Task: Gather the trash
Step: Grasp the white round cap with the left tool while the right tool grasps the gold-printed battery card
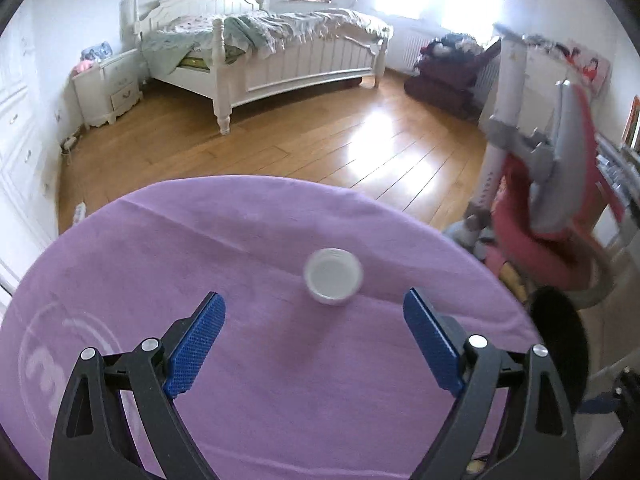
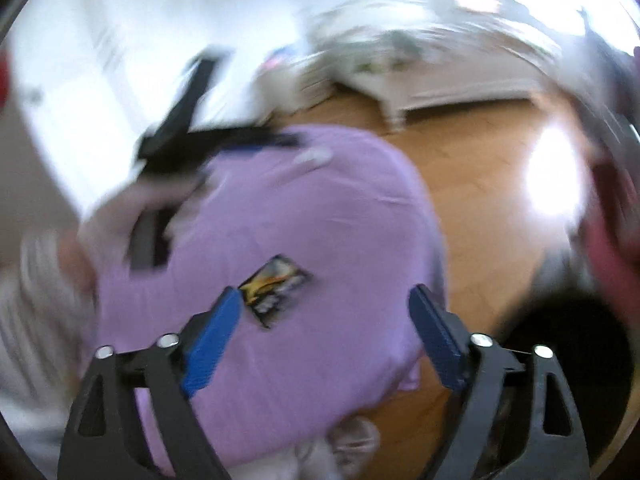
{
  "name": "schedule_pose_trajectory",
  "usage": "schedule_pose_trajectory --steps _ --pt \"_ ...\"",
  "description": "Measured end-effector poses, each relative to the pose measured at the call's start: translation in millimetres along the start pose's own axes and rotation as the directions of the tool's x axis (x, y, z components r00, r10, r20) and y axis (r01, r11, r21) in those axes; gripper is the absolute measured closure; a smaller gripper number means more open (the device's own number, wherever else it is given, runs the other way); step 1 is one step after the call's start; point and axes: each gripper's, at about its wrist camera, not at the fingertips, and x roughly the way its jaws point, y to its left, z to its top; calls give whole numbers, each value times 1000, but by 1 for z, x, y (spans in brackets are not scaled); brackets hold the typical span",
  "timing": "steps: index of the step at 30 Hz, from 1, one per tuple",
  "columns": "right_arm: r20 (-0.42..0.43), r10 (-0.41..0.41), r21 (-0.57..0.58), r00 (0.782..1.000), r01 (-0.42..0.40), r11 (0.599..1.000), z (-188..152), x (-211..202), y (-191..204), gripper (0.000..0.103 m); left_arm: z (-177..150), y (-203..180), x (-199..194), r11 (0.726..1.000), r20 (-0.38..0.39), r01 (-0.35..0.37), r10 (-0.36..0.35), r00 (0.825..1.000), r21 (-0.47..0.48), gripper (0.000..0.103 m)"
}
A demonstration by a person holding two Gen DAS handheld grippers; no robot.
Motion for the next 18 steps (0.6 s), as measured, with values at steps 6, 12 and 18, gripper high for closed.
schedule_pose_trajectory --steps 6,12,18 --pt "-186 3 -336 983 -66 940 21 66 42 16 2 -2 23 995 -25 37 -35 999 90 28" --pt "-296 26 -403 955 -150 903 18 101 52 16 3 1 36 991 -40 55 -50 998 123 54" --pt "-266 30 -330 963 -121 936 21 99 51 39 3 1 35 990 -34 18 -13 999 139 68"
